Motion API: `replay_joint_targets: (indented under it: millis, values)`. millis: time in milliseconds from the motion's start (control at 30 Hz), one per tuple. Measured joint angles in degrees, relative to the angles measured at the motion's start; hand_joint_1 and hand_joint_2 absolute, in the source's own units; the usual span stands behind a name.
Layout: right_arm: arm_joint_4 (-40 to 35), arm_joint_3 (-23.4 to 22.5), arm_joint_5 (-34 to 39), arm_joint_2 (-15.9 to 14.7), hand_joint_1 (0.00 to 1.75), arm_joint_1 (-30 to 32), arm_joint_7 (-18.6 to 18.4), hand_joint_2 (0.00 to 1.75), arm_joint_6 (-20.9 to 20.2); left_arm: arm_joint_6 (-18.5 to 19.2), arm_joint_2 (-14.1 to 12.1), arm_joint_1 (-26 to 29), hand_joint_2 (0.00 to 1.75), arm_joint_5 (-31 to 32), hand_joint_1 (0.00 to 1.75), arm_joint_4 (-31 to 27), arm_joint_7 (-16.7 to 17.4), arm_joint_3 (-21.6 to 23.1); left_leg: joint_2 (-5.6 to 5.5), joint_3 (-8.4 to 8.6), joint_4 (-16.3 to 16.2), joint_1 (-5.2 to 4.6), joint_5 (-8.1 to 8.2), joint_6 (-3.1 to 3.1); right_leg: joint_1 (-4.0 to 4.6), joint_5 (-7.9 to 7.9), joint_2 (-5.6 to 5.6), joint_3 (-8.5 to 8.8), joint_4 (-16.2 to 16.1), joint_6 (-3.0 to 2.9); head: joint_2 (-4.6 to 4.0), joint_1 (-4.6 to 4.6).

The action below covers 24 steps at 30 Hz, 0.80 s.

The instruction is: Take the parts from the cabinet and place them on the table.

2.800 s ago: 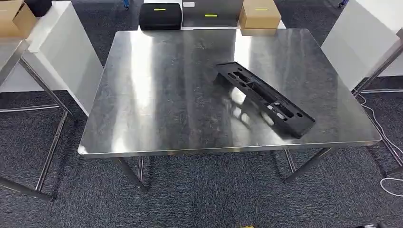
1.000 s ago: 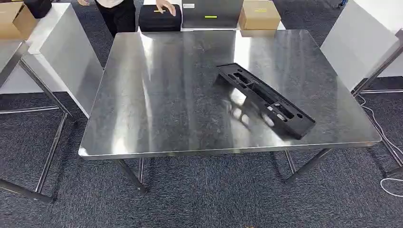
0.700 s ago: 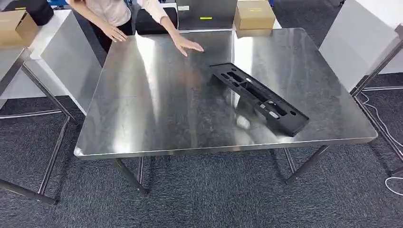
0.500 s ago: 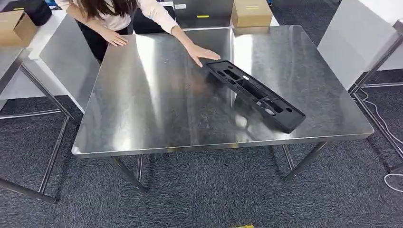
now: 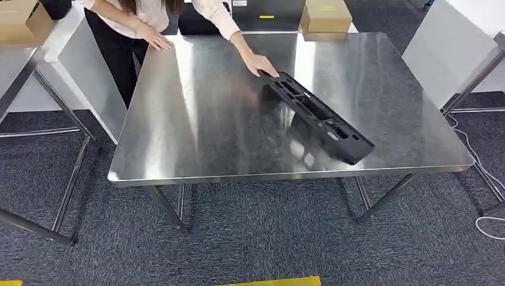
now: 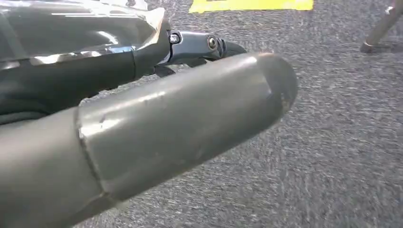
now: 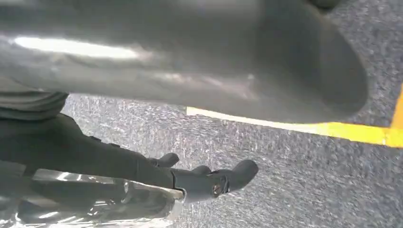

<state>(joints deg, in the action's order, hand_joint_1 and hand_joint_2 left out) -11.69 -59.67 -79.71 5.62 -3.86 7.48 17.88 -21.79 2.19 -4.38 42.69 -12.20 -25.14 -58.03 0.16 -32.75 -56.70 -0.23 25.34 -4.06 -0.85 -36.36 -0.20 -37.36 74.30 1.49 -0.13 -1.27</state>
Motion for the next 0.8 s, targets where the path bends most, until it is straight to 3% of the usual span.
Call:
replay_joint_targets:
  millis: [33, 67, 100, 133, 167, 200, 267, 300, 333, 367, 400, 433, 467, 500, 533, 567, 633, 667, 700, 733, 800]
  values:
    - [0.0, 0.0, 0.0, 0.0, 0.00, 0.0, 0.0, 0.00, 0.0, 0.0, 0.0, 0.0, 0.00, 0.0, 0.00, 0.0, 0.0, 0.0, -0.01, -0.48, 0.0, -0.15, -0.38, 0.02, 0.00, 0.67, 0.00, 1.41, -1.3, 0.40, 0.00, -0.02]
    - [0.0, 0.0, -0.1, 0.0, 0.00, 0.0, -0.1, 0.00, 0.0, 0.0, 0.0, 0.0, 0.00, 0.0, 0.00, 0.0, 0.0, 0.0, -0.05, -0.86, 0.0, -0.26, -0.74, 0.06, 0.06, 2.15, 0.00, 3.94, -4.9, 0.86, 0.00, 0.06]
    - [0.0, 0.0, -0.1, -0.1, 0.00, -0.1, -0.1, 0.00, 0.0, 0.0, 0.1, 0.0, 0.00, 0.0, 0.00, 0.0, -0.1, 0.0, -0.09, -1.22, 0.0, -0.33, -1.12, 0.17, 0.09, 3.96, -0.01, 7.46, -10.4, 1.16, 0.00, -0.05]
    - [0.0, 0.0, -0.1, -0.1, 0.00, -0.2, -0.1, 0.00, 0.0, 0.0, 0.1, 0.0, 0.00, 0.0, 0.00, 0.0, -0.1, 0.0, -0.14, -1.43, -0.1, -0.39, -1.51, 0.35, 0.15, 5.14, 0.00, 11.42, -16.5, 1.01, 0.00, 0.02]
    - [0.0, 0.0, -0.1, -0.2, 0.00, -0.4, -0.2, 0.00, 0.0, 0.0, 0.2, 0.0, 0.00, 0.0, 0.00, 0.0, -0.2, 0.0, -0.15, -1.74, -0.1, -0.64, -1.82, 0.68, 0.51, 4.68, 0.02, 13.65, -20.3, 0.37, 0.00, 0.02]
    - [0.0, 0.0, -0.1, -0.2, 0.00, -0.4, -0.2, 0.00, 0.0, 0.0, 0.2, 0.0, 0.00, 0.0, 0.00, 0.1, -0.2, 0.0, -0.10, -1.74, 0.0, -0.67, -2.35, 1.09, 0.88, 5.73, 0.06, 13.29, -19.6, 0.22, 0.00, -0.22]
    - [0.0, 0.0, -0.2, -0.1, 0.00, -0.3, -0.3, 0.00, 0.0, 0.0, 0.3, 0.0, 0.00, 0.0, 0.00, 0.1, -0.2, 0.0, -0.10, -1.88, -0.2, -0.51, -2.99, 1.57, 0.98, 5.95, 0.06, 12.12, -19.6, -0.16, 0.00, -0.13]
    - [0.0, 0.1, -0.2, -0.1, 0.00, -0.3, -0.3, 0.00, 0.0, 0.0, 0.3, 0.0, 0.00, 0.0, 0.00, 0.1, -0.2, 0.0, -0.15, -2.00, -0.1, -0.60, -3.30, 2.02, 0.68, 6.40, 0.03, 11.92, -19.9, -0.79, 0.00, -0.09]
    - [0.1, 0.1, -0.2, 0.0, 0.00, -0.4, -0.3, 0.00, 0.0, -0.1, 0.2, 0.0, 0.00, 0.0, 0.00, 0.1, -0.2, 0.0, -0.33, -2.47, -0.9, -0.14, -2.37, 2.34, -0.35, 7.06, -0.14, 11.74, -20.0, -1.37, 0.00, 0.07]
    - [0.1, 0.1, -0.1, 0.0, 0.00, -0.5, -0.3, 0.00, 0.0, -0.1, 0.2, 0.1, 0.00, 0.0, 0.00, 0.1, -0.2, 0.0, -0.33, -3.15, -2.5, 0.00, 0.38, 2.87, -0.18, 7.50, -0.24, 11.14, -20.0, -1.92, 0.00, -0.22]
    - [0.1, 0.1, -0.2, -0.1, 0.00, -0.5, -0.3, 0.00, 0.0, -0.1, 0.2, 0.1, 0.00, 0.0, 0.00, 0.1, -0.2, 0.0, -0.34, -4.16, -6.3, 0.31, 4.57, 3.37, -0.14, 8.14, -0.36, 10.52, -20.0, -2.53, 0.00, -0.44]
    - [0.1, 0.1, -0.2, -0.1, 0.00, -0.4, -0.3, 0.00, 0.0, -0.1, 0.2, 0.1, 0.00, 0.0, 0.00, 0.1, -0.2, 0.0, -0.34, -5.23, -10.5, 0.53, 7.61, 3.84, -0.11, 8.65, -0.44, 9.89, -19.9, -2.54, 0.00, -0.39]
    - [0.1, 0.1, -0.2, 0.0, 0.00, -0.3, -0.4, 0.00, 0.0, -0.1, 0.2, 0.1, 0.00, -0.1, 0.00, 0.1, -0.2, 0.0, -0.34, -6.14, -14.6, 0.84, 9.67, 4.37, -0.11, 9.16, -0.51, 9.18, -19.9, -2.39, 0.00, -0.48]
    - [0.1, 0.1, -0.2, 0.0, 0.00, -0.3, -0.4, 0.00, 0.0, -0.1, 0.2, 0.1, 0.00, -0.1, 0.00, 0.2, -0.2, 0.0, -0.33, -6.21, -16.9, 1.17, 10.00, 4.72, -0.11, 9.67, -0.58, 8.53, -19.8, -2.24, 0.00, -0.44]
    - [0.1, 0.1, -0.2, 0.0, 0.00, -0.3, -0.4, 0.00, 0.0, -0.1, 0.2, 0.1, 0.00, -0.1, 0.00, 0.2, -0.2, 0.0, -0.33, -5.34, -16.9, 1.55, 9.02, 5.00, -0.15, 10.08, -0.63, 8.29, -19.7, -2.00, 0.00, -0.44]
    - [0.1, 0.1, -0.2, 0.0, 0.00, -0.3, -0.4, 0.00, 0.0, -0.1, 0.2, 0.1, 0.00, -0.1, 0.00, 0.2, -0.2, 0.0, -0.32, -3.31, -14.8, 1.96, 7.08, 5.31, -0.29, 10.49, -0.65, 7.50, -19.4, -1.72, 0.00, -0.44]
    - [0.1, 0.1, -0.3, 0.0, 0.00, -0.4, -0.6, 0.00, 0.0, -0.1, 0.2, 0.0, 0.00, -0.1, 0.00, 0.2, -0.3, 0.0, -0.32, 3.43, -5.5, 2.56, 3.70, 5.93, -0.73, 10.99, -0.61, 6.01, -18.3, -0.93, 0.00, -0.48]
    - [0.1, 0.1, -0.3, -0.1, 0.00, -0.4, -0.7, 0.00, 0.0, -0.1, 0.3, -0.2, 0.00, -0.1, 0.00, 0.2, -0.3, 0.0, -0.38, 5.93, -1.4, 2.67, 5.18, 6.22, -0.64, 11.14, -0.63, 5.35, -17.8, -0.64, 0.00, -0.61]
    - [0.1, 0.2, -0.4, 0.0, 0.00, -0.4, -0.7, 0.00, 0.0, -0.1, 0.2, -0.4, 0.00, -0.1, 0.00, 0.2, -0.3, 0.0, -0.78, 6.20, -0.7, 2.09, 5.03, 5.75, -0.46, 11.42, -0.67, 4.66, -17.4, -0.22, 0.00, -0.59]
    - [0.1, 0.2, -0.5, 0.0, 0.00, -0.5, -0.7, 0.00, 0.0, -0.1, 0.2, -0.4, 0.00, -0.1, 0.00, 0.2, -0.3, 0.0, -0.62, 5.43, -0.7, 2.01, 5.04, 5.47, -0.32, 11.89, -0.74, 4.62, -17.4, 0.47, 0.00, -0.50]
    - [0.1, 0.3, -0.6, 0.0, 0.00, -0.5, -0.7, 0.00, 0.0, -0.2, 0.2, -0.3, 0.00, -0.1, 0.00, 0.2, -0.3, 0.0, -0.61, 4.84, -0.9, 1.36, 4.52, 4.04, -0.31, 12.79, -0.73, 4.43, -17.6, 1.56, 0.00, -0.48]
